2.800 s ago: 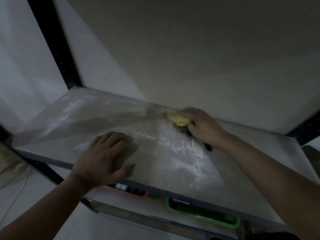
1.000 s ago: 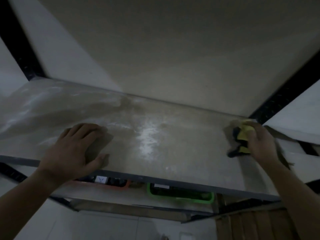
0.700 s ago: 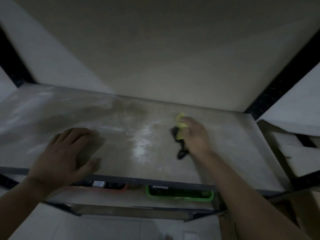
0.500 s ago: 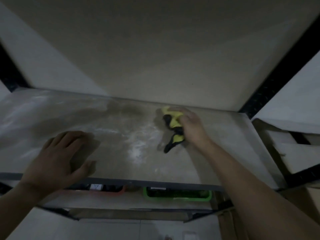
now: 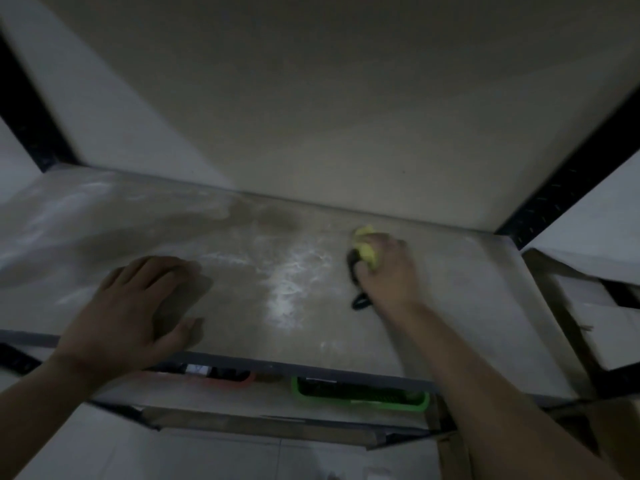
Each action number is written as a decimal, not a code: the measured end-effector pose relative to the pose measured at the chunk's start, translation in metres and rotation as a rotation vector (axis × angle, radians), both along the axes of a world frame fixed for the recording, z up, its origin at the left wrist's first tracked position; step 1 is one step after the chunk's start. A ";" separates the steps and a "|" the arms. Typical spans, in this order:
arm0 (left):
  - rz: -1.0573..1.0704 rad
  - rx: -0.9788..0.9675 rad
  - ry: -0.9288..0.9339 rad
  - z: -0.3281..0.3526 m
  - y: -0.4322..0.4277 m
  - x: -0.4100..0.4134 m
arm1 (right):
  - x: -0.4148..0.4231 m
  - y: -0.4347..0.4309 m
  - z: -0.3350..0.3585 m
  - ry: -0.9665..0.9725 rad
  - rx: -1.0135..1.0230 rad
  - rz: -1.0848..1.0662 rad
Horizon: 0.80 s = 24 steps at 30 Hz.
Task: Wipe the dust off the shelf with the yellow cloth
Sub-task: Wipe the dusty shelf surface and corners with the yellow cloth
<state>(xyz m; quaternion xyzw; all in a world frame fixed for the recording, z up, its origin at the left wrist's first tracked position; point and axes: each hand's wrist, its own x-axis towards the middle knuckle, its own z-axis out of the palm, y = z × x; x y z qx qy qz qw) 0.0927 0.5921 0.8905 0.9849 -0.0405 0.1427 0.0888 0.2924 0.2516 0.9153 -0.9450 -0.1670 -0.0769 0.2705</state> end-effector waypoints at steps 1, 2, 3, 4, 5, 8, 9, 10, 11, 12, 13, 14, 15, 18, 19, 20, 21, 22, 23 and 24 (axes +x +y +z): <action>-0.001 -0.003 -0.006 0.001 -0.001 0.000 | -0.011 0.022 0.001 0.014 0.011 0.135; -0.005 -0.006 -0.011 0.003 -0.002 -0.001 | -0.018 0.035 0.005 0.058 0.047 0.267; -0.007 -0.008 -0.008 0.003 -0.002 -0.001 | -0.020 0.039 0.014 0.122 0.108 0.374; -0.007 -0.011 0.000 0.004 -0.003 -0.002 | -0.014 0.033 0.023 0.160 0.172 0.413; -0.004 -0.013 0.007 0.005 -0.003 -0.002 | -0.002 0.022 0.032 0.148 0.214 0.367; 0.006 -0.004 0.015 0.006 -0.004 -0.003 | 0.044 -0.026 0.040 0.012 0.050 0.001; 0.007 -0.002 0.019 0.006 -0.004 -0.002 | 0.055 -0.036 0.037 0.025 -0.107 -0.114; 0.007 -0.003 0.026 0.006 -0.004 -0.002 | 0.062 -0.039 0.031 0.061 -0.249 -0.178; 0.007 -0.004 0.031 0.005 -0.003 -0.001 | 0.066 -0.037 0.025 0.084 -0.326 -0.196; 0.006 -0.002 0.031 0.005 -0.003 -0.001 | 0.068 -0.029 0.020 0.080 -0.351 -0.202; 0.004 0.003 0.029 0.004 -0.002 -0.001 | 0.067 -0.018 0.016 0.066 -0.358 -0.205; 0.000 0.007 0.025 0.003 -0.002 -0.001 | 0.064 -0.004 0.013 0.032 -0.362 -0.184; -0.004 0.009 0.024 0.003 -0.001 -0.001 | 0.058 0.012 0.010 -0.018 -0.364 -0.131; -0.004 0.009 0.023 0.003 -0.002 -0.002 | 0.027 0.063 0.010 -0.120 -0.313 0.160; -0.003 0.010 0.020 0.004 -0.003 -0.002 | 0.016 0.077 0.014 -0.091 -0.272 0.299; -0.004 0.009 0.018 0.004 -0.004 -0.003 | 0.007 0.085 0.018 -0.045 -0.239 0.451; -0.006 0.005 0.016 0.004 -0.004 -0.003 | 0.004 0.088 0.026 0.015 -0.209 0.572; -0.007 -0.001 0.017 0.005 -0.004 -0.003 | 0.006 0.084 0.034 0.044 -0.170 0.631; -0.008 -0.006 0.021 0.005 -0.004 -0.003 | 0.013 0.076 0.042 0.019 -0.137 0.616; -0.008 -0.009 0.028 0.006 -0.004 -0.003 | 0.024 0.064 0.048 -0.037 -0.129 0.542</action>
